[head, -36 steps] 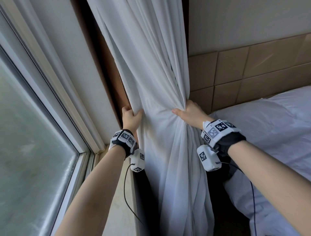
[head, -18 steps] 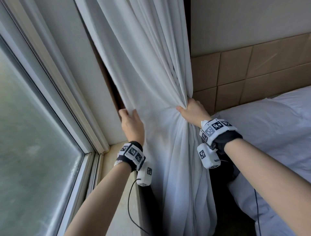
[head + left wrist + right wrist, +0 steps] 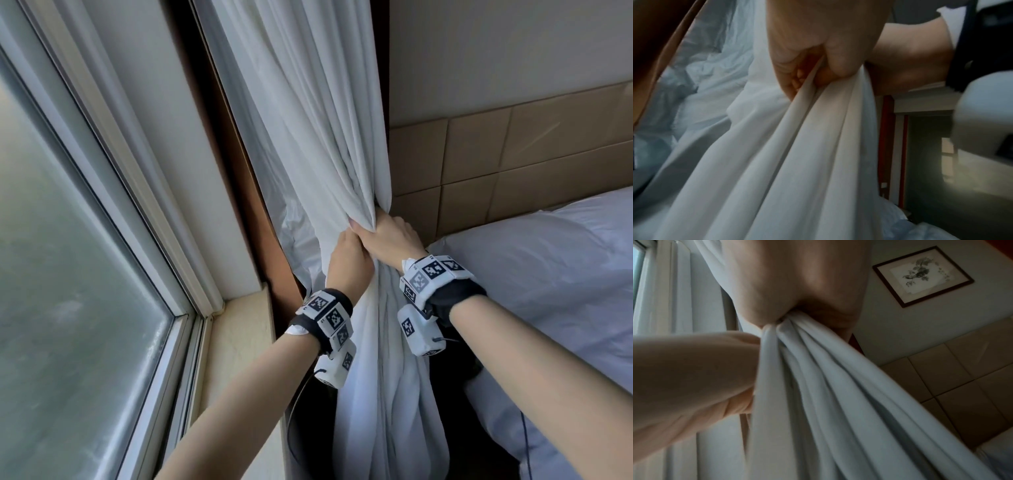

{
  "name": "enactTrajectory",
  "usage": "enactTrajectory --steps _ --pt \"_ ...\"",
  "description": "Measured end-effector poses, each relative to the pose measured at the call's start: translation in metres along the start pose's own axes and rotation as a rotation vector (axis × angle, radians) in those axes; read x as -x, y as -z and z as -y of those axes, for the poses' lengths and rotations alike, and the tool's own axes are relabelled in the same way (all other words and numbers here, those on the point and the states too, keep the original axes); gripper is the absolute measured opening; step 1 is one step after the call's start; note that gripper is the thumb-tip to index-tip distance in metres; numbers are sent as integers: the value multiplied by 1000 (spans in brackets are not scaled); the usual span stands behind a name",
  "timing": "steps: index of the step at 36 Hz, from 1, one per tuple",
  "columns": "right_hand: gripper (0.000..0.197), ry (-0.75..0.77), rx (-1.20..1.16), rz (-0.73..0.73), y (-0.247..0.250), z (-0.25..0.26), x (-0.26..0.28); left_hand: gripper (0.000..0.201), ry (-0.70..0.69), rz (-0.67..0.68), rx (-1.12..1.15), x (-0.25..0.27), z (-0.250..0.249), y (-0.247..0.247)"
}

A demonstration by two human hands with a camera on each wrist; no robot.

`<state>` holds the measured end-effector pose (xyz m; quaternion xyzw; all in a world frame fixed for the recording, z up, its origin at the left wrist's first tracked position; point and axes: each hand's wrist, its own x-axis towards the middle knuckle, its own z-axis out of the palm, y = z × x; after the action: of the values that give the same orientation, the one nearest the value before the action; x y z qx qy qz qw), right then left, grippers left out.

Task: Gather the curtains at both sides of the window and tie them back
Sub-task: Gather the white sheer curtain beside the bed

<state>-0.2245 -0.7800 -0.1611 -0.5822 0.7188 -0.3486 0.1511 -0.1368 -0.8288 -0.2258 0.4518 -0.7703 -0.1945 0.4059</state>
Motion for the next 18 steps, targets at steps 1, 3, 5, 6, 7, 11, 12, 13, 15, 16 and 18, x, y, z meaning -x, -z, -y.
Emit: enactTrajectory --steps 1,3,5,6,7,11,12,13,15,16,18 --pt "67 3 6 -1 0 2 1 47 -15 65 -60 -1 3 -5" --pt "80 7 22 3 -1 7 4 54 -37 243 -212 3 3 -9" --pt "85 3 54 2 -2 9 6 43 -82 232 -314 11 -1 0" --pt "80 -4 70 -5 -3 10 5 39 -111 225 -287 15 -4 9" --pt "71 -8 81 -18 -3 10 5 36 -144 243 -238 17 -3 17" --pt "47 -16 86 -1 -4 9 3 19 -101 386 -59 16 11 50" --pt "46 -11 79 13 -3 9 3 19 -43 359 1 14 18 59" --pt "46 0 75 22 -3 8 3 20 11 284 49 9 30 65" --pt "46 19 72 32 -3 8 5 19 129 64 80 1 54 77" --pt "45 23 69 33 -3 8 6 19 207 -37 81 -4 69 83" --pt "43 25 63 31 -3 7 6 40 368 -163 111 -16 99 89"
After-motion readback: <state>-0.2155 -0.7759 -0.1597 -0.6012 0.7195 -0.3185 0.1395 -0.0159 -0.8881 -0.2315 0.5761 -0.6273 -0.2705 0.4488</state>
